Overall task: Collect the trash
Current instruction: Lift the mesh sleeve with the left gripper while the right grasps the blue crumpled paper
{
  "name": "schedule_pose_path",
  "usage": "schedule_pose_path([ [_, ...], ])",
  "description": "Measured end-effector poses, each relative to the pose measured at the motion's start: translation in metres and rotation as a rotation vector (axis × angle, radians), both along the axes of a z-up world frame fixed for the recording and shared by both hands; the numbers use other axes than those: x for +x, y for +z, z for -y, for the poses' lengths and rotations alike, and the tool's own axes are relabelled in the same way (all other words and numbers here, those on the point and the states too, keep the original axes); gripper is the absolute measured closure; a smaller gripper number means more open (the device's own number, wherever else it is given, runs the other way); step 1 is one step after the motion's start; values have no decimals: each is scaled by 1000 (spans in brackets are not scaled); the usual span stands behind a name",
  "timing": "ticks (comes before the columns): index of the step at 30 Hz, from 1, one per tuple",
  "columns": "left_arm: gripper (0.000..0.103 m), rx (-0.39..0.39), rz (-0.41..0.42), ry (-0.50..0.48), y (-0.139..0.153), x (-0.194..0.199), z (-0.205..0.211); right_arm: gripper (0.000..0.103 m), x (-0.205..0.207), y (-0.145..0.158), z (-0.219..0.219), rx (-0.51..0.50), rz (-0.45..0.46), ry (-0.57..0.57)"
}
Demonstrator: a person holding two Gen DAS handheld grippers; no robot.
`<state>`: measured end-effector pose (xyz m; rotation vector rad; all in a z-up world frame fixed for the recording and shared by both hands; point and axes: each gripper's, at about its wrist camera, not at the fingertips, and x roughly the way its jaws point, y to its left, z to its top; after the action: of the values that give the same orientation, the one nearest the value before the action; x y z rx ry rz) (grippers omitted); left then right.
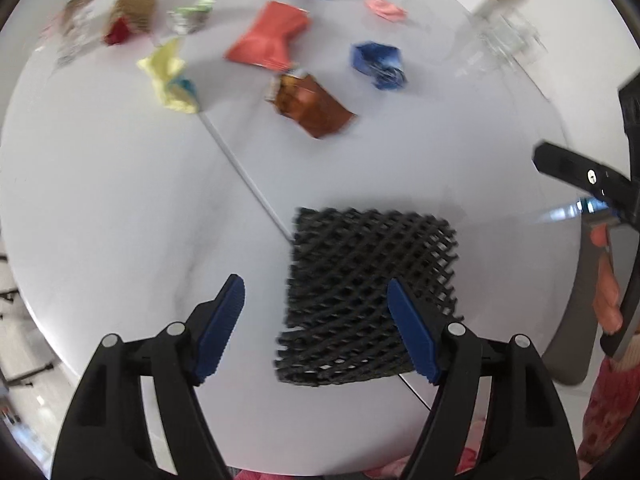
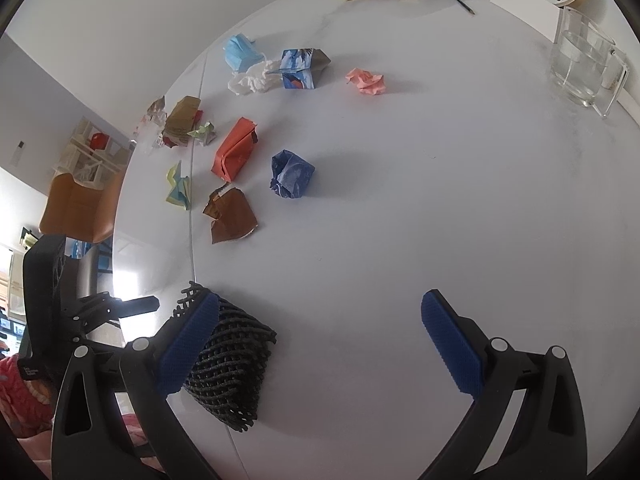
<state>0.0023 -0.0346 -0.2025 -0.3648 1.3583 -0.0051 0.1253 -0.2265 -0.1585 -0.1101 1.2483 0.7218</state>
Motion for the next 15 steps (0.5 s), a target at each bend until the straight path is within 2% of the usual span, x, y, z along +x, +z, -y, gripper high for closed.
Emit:
schedule_pose_path([
  [2, 27, 11, -19, -27, -4, 3, 7, 3, 0, -1, 0, -1, -5, 1],
  [9, 27, 26, -54, -112, -16, 11, 37, 3, -2, -2, 0, -1, -10, -2],
  [11, 27, 57, -50, -140, -16, 11, 47, 3, -2, -2, 1, -1, -10, -5],
  [13, 32, 80, -39, -157, -14, 9, 53, 3, -2, -2, 1, -1, -11, -5],
  [15, 45, 88, -27, -163, -12, 10, 56, 3, -2, -3, 1, -2, -12, -5],
])
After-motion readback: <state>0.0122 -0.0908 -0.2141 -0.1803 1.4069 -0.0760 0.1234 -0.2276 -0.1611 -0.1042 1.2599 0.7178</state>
